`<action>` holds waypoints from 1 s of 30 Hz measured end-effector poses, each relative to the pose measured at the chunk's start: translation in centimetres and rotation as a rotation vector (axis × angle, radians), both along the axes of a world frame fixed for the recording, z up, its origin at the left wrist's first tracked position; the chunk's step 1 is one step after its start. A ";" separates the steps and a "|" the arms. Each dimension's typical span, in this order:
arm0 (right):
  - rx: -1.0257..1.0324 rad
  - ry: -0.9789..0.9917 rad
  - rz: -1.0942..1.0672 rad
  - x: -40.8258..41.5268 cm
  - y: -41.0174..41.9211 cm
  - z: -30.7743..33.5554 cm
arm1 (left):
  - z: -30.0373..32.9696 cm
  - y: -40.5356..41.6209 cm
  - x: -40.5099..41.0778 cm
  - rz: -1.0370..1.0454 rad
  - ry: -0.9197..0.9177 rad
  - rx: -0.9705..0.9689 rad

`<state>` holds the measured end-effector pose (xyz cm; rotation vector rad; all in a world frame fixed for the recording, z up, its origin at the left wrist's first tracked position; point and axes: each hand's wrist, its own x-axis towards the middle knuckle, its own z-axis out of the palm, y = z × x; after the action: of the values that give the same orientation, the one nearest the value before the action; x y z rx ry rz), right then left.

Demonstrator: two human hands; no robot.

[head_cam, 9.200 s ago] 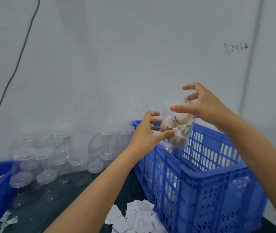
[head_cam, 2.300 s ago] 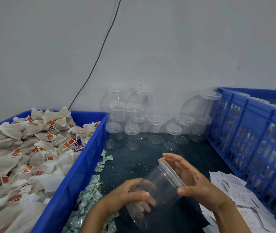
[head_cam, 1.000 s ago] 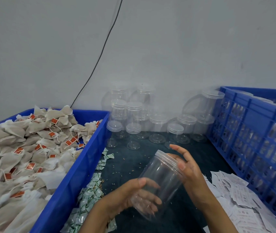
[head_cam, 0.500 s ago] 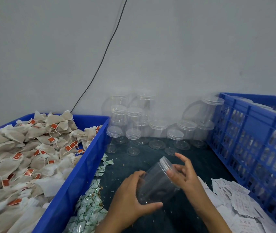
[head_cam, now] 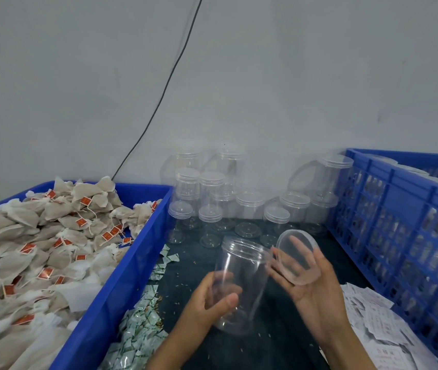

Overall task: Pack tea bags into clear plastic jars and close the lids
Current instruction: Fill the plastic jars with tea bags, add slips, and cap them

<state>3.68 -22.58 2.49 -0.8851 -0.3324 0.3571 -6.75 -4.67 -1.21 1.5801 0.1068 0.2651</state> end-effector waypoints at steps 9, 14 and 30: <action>-0.045 0.551 0.035 0.8 1.4 -3.3 | -1.3 -0.3 0.2 0.084 0.002 0.178; -0.372 0.356 -0.224 1.3 1.8 -4.3 | -1.8 -0.3 0.4 0.057 0.036 0.262; -0.711 -0.287 -0.507 0.0 3.0 1.9 | 2.8 1.7 -1.1 -0.037 0.318 0.312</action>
<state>3.70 -19.57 4.44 -1.6818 -0.2300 -0.1473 -7.82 -2.94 1.61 1.9247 0.2938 -0.0029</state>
